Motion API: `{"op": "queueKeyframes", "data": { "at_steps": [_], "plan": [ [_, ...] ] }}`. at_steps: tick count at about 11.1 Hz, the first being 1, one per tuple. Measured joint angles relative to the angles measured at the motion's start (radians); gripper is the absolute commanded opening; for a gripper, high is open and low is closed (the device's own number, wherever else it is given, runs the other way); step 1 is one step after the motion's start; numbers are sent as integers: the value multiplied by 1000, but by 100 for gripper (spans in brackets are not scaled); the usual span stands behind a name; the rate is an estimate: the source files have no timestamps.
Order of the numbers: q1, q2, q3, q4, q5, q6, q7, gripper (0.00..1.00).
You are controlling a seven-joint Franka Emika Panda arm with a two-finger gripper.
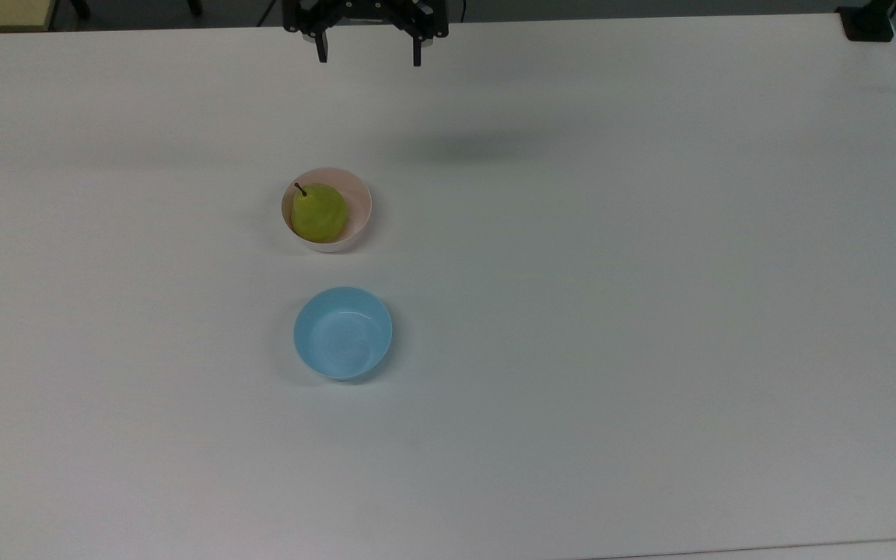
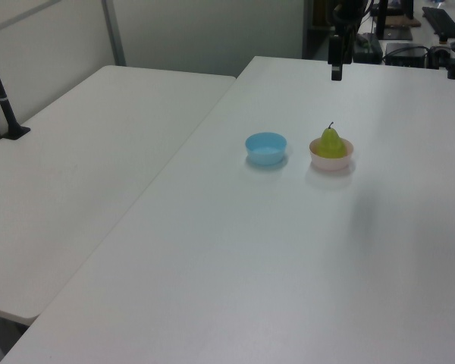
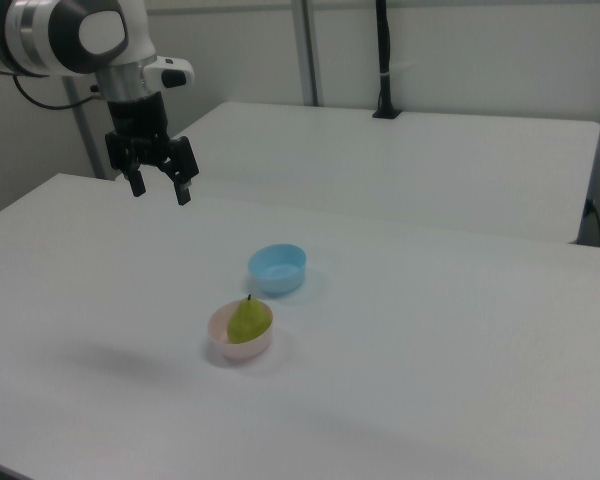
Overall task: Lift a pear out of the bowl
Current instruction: 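Move the open gripper toward the pink bowl holding the green pear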
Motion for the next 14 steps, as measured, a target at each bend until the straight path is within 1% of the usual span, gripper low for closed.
{"op": "queueKeyframes", "data": {
  "at_steps": [6, 7, 8, 11, 13, 14],
  "plan": [
    [-2, 0, -3, 4, -1, 0, -1, 100],
    [-4, 0, -7, 4, -1, 0, -19, 100],
    [-11, 0, -11, 4, -2, 2, -50, 100],
    [-75, 5, -14, 3, -2, 28, -169, 100],
    [-110, 15, -15, -21, -2, 43, -268, 100],
    [-121, 19, -15, -44, -2, 64, -290, 100]
  ]
}}
